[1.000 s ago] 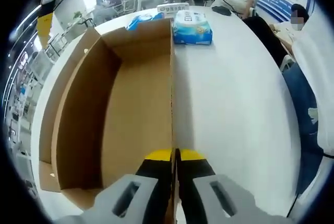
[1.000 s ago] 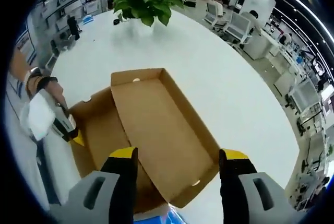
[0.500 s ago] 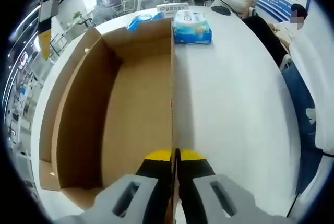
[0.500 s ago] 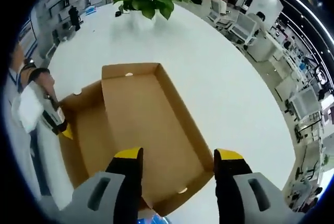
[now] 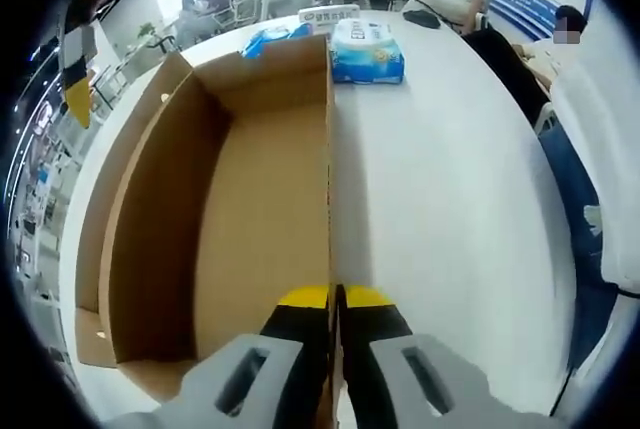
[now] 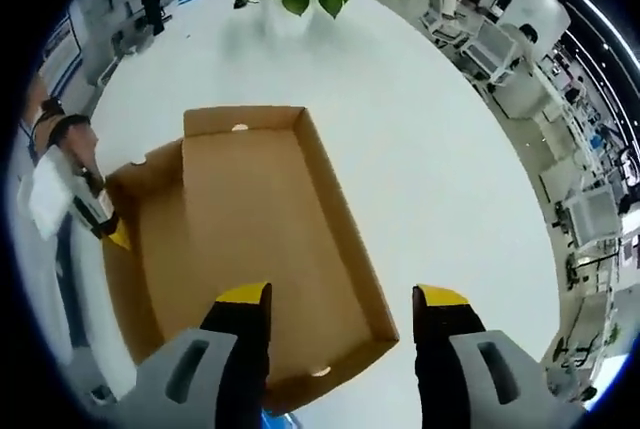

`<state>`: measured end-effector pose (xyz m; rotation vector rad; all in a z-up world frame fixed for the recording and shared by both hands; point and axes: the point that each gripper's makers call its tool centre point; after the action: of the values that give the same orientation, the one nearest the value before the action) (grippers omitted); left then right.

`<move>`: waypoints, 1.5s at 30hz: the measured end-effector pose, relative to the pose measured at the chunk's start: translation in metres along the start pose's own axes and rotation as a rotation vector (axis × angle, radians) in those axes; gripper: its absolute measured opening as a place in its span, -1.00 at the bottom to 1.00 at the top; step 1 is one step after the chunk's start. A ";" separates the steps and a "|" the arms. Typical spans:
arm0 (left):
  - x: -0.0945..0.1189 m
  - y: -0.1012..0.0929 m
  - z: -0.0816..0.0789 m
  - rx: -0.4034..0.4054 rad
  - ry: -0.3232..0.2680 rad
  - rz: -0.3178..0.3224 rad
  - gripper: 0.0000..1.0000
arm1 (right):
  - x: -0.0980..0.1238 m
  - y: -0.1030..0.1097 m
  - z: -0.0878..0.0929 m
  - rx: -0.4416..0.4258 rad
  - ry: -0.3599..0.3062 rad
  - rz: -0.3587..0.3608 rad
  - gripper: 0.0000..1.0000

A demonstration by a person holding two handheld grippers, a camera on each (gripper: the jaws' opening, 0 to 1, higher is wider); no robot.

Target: Operate the shoe box by opening the lid, removing the specified soft item, and placing it in the target area until the item is outside and the box remains undamaged.

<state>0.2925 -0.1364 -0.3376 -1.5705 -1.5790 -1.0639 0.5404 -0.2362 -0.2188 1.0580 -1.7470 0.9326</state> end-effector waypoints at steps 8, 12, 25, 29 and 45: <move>0.000 0.000 0.002 0.006 -0.001 -0.002 -0.98 | -0.010 -0.005 -0.002 -0.002 -0.014 -0.035 0.14; 0.001 0.001 0.002 0.004 0.004 -0.006 -0.98 | -0.015 -0.007 0.001 0.000 -0.001 -0.057 0.16; 0.000 0.000 0.003 0.006 0.005 -0.010 -0.98 | -0.039 -0.012 0.008 0.010 0.024 -0.129 0.13; 0.001 0.000 0.004 0.007 0.000 -0.012 -0.98 | -0.049 -0.014 0.009 0.033 0.028 -0.138 0.13; 0.001 -0.001 0.004 0.017 -0.002 -0.011 -0.98 | -0.080 -0.030 0.017 -0.026 0.074 -0.177 -0.13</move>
<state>0.2919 -0.1323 -0.3382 -1.5532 -1.5957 -1.0523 0.5837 -0.2408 -0.2942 1.1276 -1.5734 0.8260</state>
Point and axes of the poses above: the point that each gripper's makers call its tool centre point, and the gripper's own axes: x roughly backward along the fingers, y roughly to its left, z roughly out of its underside, and after that the axes turned 2 degrees about -z, right-handed
